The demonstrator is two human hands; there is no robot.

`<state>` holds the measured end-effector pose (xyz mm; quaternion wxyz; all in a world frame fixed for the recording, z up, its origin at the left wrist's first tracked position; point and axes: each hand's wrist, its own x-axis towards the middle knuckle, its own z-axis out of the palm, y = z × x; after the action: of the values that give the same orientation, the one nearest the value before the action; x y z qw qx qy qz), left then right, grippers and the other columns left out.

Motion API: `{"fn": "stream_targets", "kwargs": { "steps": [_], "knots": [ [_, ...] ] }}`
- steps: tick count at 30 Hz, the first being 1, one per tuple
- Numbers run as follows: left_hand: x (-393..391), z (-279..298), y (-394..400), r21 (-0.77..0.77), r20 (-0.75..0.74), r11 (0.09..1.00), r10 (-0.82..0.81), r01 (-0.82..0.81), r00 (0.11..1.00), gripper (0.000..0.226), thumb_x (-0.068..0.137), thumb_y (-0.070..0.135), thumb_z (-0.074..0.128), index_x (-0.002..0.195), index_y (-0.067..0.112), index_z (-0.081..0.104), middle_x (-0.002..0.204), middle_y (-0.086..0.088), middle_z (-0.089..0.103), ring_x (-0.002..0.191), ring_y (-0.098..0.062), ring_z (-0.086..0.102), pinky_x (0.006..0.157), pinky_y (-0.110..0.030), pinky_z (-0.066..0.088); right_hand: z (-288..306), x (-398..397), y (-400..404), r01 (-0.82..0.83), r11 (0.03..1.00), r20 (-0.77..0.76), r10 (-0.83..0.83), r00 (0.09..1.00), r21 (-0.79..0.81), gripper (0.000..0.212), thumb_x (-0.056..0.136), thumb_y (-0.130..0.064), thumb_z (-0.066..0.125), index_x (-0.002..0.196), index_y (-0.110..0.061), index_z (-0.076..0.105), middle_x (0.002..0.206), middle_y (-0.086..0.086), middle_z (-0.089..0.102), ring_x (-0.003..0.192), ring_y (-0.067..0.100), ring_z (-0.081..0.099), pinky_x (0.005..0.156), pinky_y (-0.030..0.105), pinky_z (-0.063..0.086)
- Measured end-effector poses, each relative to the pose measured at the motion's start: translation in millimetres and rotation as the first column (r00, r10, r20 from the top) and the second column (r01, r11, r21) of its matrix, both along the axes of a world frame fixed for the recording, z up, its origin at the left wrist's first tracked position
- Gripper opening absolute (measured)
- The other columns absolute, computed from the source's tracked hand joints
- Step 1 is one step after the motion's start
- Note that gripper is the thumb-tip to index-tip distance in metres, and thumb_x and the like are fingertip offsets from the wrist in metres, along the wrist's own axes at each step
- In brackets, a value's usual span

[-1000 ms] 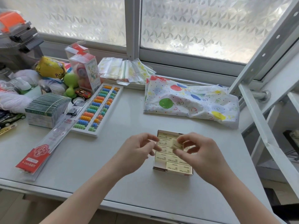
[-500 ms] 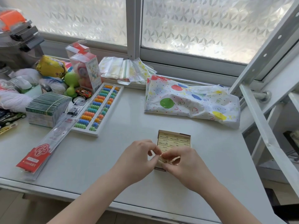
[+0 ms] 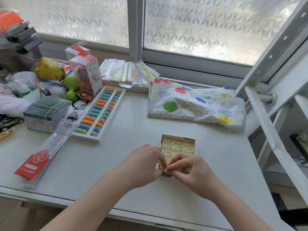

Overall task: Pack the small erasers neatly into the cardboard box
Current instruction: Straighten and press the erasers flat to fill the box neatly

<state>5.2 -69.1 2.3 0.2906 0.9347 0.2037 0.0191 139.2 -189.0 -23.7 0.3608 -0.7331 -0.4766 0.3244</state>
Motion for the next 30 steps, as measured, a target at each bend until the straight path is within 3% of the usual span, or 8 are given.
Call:
{"fn": "stream_targets", "kwargs": {
  "steps": [5,9,14,17,21,25,28,30],
  "knots": [
    [1,9,-2,0.049,0.001,0.998,-0.051,0.05,0.999,0.024,0.084,0.022,0.055,0.098,0.028,0.074,0.105,0.012,0.06,0.099,-0.006,0.054,0.085,-0.022,0.044,-3,-1,-5,-0.049,0.998,0.108,0.046,0.993,0.033,0.021,0.073,-0.02,0.055,0.079,-0.029,0.073,0.09,-0.011,0.061,0.08,0.016,0.061,0.07,0.034,0.053],
    [-4,6,-10,0.237,0.028,0.966,-0.116,0.106,0.993,0.026,0.085,0.021,0.048,0.096,0.023,0.072,0.097,0.009,0.059,0.097,-0.007,0.048,0.077,-0.024,0.046,-7,0,-8,-0.092,0.994,0.172,0.081,0.982,0.055,0.026,0.075,-0.03,0.048,0.09,-0.032,0.069,0.093,-0.013,0.057,0.087,0.012,0.057,0.072,0.019,0.047],
    [-12,-6,-26,0.341,0.008,0.938,-0.073,0.066,0.997,0.008,0.059,0.02,0.059,0.054,0.023,0.066,0.054,0.012,0.06,0.06,-0.006,0.054,0.047,-0.017,0.048,-11,-1,-6,-0.098,0.993,0.213,0.081,0.974,0.069,0.024,0.079,-0.024,0.052,0.094,-0.029,0.07,0.094,-0.013,0.058,0.089,0.009,0.057,0.074,0.015,0.043],
    [-13,-12,-46,0.29,0.06,0.957,0.013,-0.03,0.998,0.007,0.055,0.021,0.062,0.05,0.023,0.057,0.048,0.013,0.056,0.052,-0.004,0.047,0.041,-0.013,0.037,-10,-2,-6,-0.086,0.993,0.2,0.069,0.977,0.08,0.023,0.08,-0.021,0.053,0.095,-0.027,0.07,0.094,-0.014,0.058,0.087,0.013,0.059,0.073,0.023,0.049],
    [-14,-6,-63,0.042,0.172,0.953,0.289,-0.3,0.942,0.021,0.086,0.022,0.045,0.101,0.032,0.055,0.082,0.012,0.057,0.074,-0.007,0.04,0.065,-0.015,0.033,-11,-1,-6,-0.093,0.994,0.199,0.08,0.977,0.054,0.027,0.081,-0.024,0.052,0.103,-0.03,0.067,0.097,-0.013,0.056,0.09,0.011,0.056,0.075,0.019,0.046],
    [-18,-5,-63,-0.226,0.146,0.869,0.478,-0.441,0.866,0.048,0.085,0.023,0.052,0.13,0.034,0.04,0.107,0.016,0.065,0.065,-0.01,0.05,0.081,-0.019,0.047,-13,-4,0,-0.139,0.99,0.253,0.132,0.958,0.008,0.025,0.088,-0.03,0.052,0.109,-0.034,0.063,0.1,-0.01,0.052,0.095,0.005,0.049,0.082,0.016,0.042],
    [-19,-4,-62,-0.227,0.113,0.871,0.469,-0.437,0.876,0.05,0.085,0.026,0.051,0.132,0.035,0.035,0.112,0.014,0.063,0.079,-0.008,0.057,0.086,-0.022,0.048,-12,-7,4,-0.142,0.99,0.272,0.134,0.953,0.011,0.02,0.088,-0.029,0.052,0.104,-0.031,0.064,0.098,-0.009,0.051,0.095,0.004,0.048,0.084,0.018,0.042],
    [-17,-10,-65,-0.09,0.096,0.91,0.413,-0.405,0.906,0.054,0.086,0.028,0.046,0.135,0.035,0.027,0.111,0.011,0.059,0.099,-0.008,0.056,0.087,-0.022,0.046,-12,-7,5,-0.139,0.99,0.272,0.131,0.953,0.01,0.019,0.088,-0.028,0.052,0.102,-0.029,0.064,0.097,-0.009,0.051,0.095,0.005,0.047,0.084,0.018,0.041]
  ]
}}
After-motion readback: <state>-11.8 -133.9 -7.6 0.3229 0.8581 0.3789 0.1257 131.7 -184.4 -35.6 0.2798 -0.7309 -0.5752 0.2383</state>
